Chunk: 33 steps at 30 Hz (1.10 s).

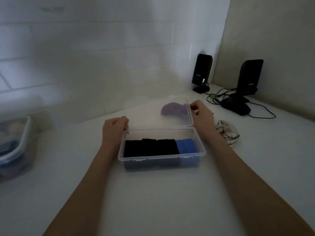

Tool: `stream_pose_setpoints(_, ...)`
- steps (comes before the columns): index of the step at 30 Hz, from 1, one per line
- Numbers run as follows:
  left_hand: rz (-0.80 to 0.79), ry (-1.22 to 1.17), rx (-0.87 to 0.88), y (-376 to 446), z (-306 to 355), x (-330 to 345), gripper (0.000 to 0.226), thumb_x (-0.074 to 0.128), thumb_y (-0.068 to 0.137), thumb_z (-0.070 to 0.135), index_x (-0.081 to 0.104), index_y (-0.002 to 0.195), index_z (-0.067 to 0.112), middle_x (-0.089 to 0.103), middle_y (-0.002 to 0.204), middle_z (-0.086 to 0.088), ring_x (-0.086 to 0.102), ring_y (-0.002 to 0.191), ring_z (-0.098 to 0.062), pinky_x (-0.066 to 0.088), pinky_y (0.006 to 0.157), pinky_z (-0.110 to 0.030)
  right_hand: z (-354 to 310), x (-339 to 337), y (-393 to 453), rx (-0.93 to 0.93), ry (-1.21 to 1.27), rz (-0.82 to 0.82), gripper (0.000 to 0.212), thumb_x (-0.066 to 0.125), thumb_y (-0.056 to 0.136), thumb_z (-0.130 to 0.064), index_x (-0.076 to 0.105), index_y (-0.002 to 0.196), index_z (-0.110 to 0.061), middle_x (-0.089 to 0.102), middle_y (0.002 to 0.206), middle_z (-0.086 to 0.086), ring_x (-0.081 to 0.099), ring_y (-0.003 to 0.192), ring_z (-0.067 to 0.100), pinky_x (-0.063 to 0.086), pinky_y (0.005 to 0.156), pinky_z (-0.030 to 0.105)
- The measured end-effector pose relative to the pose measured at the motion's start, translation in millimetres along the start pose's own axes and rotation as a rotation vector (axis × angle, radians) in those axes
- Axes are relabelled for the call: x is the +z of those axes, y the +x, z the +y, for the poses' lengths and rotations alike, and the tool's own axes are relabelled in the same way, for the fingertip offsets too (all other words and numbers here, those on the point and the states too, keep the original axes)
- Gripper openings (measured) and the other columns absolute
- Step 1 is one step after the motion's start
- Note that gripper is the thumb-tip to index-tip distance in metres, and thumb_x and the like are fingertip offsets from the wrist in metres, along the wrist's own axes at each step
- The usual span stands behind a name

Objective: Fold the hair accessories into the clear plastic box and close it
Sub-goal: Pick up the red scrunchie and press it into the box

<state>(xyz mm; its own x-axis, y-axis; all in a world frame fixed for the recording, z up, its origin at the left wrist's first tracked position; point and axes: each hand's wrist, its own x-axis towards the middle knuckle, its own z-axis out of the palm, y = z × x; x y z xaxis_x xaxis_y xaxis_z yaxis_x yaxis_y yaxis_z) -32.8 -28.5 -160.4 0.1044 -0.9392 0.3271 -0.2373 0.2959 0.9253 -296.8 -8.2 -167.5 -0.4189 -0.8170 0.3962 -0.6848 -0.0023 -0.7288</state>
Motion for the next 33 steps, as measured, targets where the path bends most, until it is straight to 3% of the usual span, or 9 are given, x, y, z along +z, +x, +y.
stream_pose_setpoints(3, -0.003, -0.045, -0.004, -3, 4, 2, 0.051, 0.052, 0.084, 0.004, 0.042, 0.037, 0.02, 0.036, 0.028, 0.011, 0.033, 0.033, 0.0, 0.027, 0.039, -0.013, -10, -18, 10, 0.082, 0.279, 0.228, 0.005, 0.048, 0.094, -0.018, 0.053, 0.096, -0.019, 0.058, 0.085, -0.009, 0.057, 0.08, 0.012, 0.042, 0.063, 0.022)
stream_pose_setpoints(6, -0.043, -0.057, -0.018, -6, 6, 2, 0.061, 0.054, 0.085, 0.006, 0.041, 0.028, 0.021, 0.034, 0.029, 0.012, 0.03, 0.034, 0.0, 0.028, 0.042, -0.016, -28, -34, 15, 0.166, 0.66, 0.221, 0.01, 0.045, 0.096, -0.014, 0.05, 0.091, -0.02, 0.062, 0.088, -0.007, 0.063, 0.088, 0.014, 0.05, 0.069, 0.024)
stream_pose_setpoints(9, -0.074, 0.022, 0.051, -10, 8, 4, 0.045, 0.057, 0.087, 0.014, 0.045, 0.044, 0.013, 0.041, 0.044, 0.0, 0.035, 0.046, -0.011, 0.029, 0.053, -0.027, -57, -44, 9, 0.058, 0.848, 0.239, 0.016, 0.042, 0.097, -0.007, 0.048, 0.088, -0.018, 0.067, 0.076, -0.011, 0.068, 0.072, 0.002, 0.052, 0.061, 0.016)
stream_pose_setpoints(13, -0.118, 0.141, 0.124, -17, 10, 5, 0.044, 0.057, 0.087, 0.028, 0.051, 0.052, 0.003, 0.05, 0.05, -0.005, 0.042, 0.048, -0.014, 0.033, 0.054, -0.028, -94, -52, 0, -0.111, 0.843, 0.177, 0.012, 0.042, 0.096, -0.009, 0.05, 0.09, -0.017, 0.067, 0.068, -0.009, 0.065, 0.053, 0.004, 0.045, 0.042, 0.019)
stream_pose_setpoints(16, -0.123, 0.201, 0.136, -19, 15, 5, 0.05, 0.053, 0.082, 0.038, 0.055, 0.06, -0.007, 0.059, 0.055, -0.014, 0.047, 0.051, -0.018, 0.037, 0.056, -0.029, -116, -53, -5, -0.255, 0.779, 0.064, 0.01, 0.043, 0.096, -0.01, 0.052, 0.093, -0.013, 0.065, 0.077, 0.002, 0.07, 0.063, 0.012, 0.048, 0.046, 0.023)
stream_pose_setpoints(19, -0.136, 0.214, 0.116, -18, 16, 3, 0.048, 0.052, 0.079, 0.04, 0.056, 0.057, -0.003, 0.054, 0.05, -0.005, 0.045, 0.048, -0.017, 0.037, 0.055, -0.03, -133, -52, -10, -0.41, 0.693, 0.032, 0.014, 0.044, 0.094, -0.003, 0.052, 0.09, -0.013, 0.063, 0.075, -0.002, 0.067, 0.069, 0.009, 0.054, 0.062, 0.026)
stream_pose_setpoints(25, -0.218, 0.343, 0.033, -17, 19, 1, 0.055, 0.053, 0.086, 0.047, 0.056, 0.052, 0.004, 0.053, 0.043, 0.008, 0.048, 0.045, -0.014, 0.041, 0.054, -0.028, -149, -43, -18, -0.391, 0.736, -0.23, 0.014, 0.046, 0.094, -0.002, 0.054, 0.091, -0.013, 0.066, 0.075, 0.0, 0.066, 0.073, 0.012, 0.058, 0.066, 0.029)
stream_pose_setpoints(29, 0.058, 0.683, 0.248, -21, 29, -2, 0.047, 0.039, 0.086, 0.061, 0.051, 0.067, 0.02, 0.049, 0.06, 0.009, 0.047, 0.056, -0.011, 0.028, 0.051, -0.025, -146, -30, -22, -0.297, 0.642, -0.296, 0.014, 0.047, 0.093, 0.001, 0.058, 0.099, -0.005, 0.065, 0.082, 0.013, 0.065, 0.074, 0.023, 0.06, 0.067, 0.042)
stream_pose_setpoints(33, 0.202, 0.312, 0.486, -25, 47, -5, 0.037, 0.039, 0.088, 0.044, 0.052, 0.07, 0.014, 0.05, 0.063, 0.009, 0.047, 0.06, -0.012, 0.035, 0.053, -0.026, -142, -22, -22, -0.291, 0.529, -0.188, 0.01, 0.053, 0.09, -0.004, 0.061, 0.09, -0.009, 0.061, 0.072, 0.01, 0.059, 0.064, 0.016, 0.055, 0.066, 0.033)
